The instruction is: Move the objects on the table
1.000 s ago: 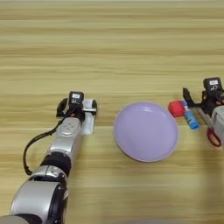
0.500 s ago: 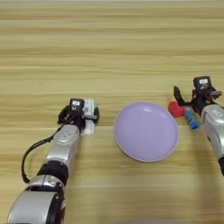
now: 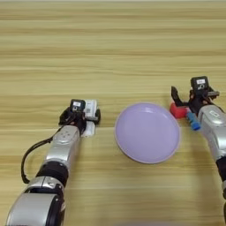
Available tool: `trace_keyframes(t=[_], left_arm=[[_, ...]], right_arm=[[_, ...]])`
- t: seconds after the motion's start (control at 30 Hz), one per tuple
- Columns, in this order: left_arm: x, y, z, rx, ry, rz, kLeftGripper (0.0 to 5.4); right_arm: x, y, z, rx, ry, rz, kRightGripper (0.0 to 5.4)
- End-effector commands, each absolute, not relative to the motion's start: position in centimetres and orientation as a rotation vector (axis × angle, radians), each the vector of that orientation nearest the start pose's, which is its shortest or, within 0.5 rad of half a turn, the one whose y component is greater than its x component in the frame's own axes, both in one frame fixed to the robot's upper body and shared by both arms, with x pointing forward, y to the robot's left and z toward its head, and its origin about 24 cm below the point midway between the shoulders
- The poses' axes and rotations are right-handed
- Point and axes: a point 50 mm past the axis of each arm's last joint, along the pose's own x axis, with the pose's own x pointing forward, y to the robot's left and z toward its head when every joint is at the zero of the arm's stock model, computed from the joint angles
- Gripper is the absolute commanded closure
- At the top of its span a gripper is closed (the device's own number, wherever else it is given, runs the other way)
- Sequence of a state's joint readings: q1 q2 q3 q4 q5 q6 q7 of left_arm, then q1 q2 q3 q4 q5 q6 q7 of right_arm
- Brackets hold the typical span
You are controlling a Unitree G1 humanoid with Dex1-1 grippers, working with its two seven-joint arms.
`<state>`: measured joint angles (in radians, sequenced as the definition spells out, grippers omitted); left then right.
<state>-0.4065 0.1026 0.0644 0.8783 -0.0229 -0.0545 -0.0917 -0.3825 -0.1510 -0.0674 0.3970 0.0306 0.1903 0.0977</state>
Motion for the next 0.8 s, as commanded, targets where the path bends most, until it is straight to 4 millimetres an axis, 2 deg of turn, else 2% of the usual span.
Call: trace_keyframes(t=[0.03, 0.2, 0.67, 0.8], left_arm=[[27.9, 17.8, -6.4, 0.067, 0.59, -0.056, 0.0], [27.0, 18.0, -7.5, 0.073, 0.669, -0.09, 0.0], [26.7, 18.4, -7.8, 0.118, 0.71, -0.14, 0.0], [26.5, 18.4, -8.0, 0.113, 0.74, -0.162, 0.34]], right_arm=[[32.3, -16.9, 4.2, -0.093, 0.226, 0.072, 0.05], [32.3, -16.3, 4.3, -0.087, 0.225, 0.073, 0.05], [32.4, -15.4, 4.6, -0.077, 0.222, 0.073, 0.05], [32.4, -15.4, 4.6, -0.075, 0.221, 0.072, 0.0]])
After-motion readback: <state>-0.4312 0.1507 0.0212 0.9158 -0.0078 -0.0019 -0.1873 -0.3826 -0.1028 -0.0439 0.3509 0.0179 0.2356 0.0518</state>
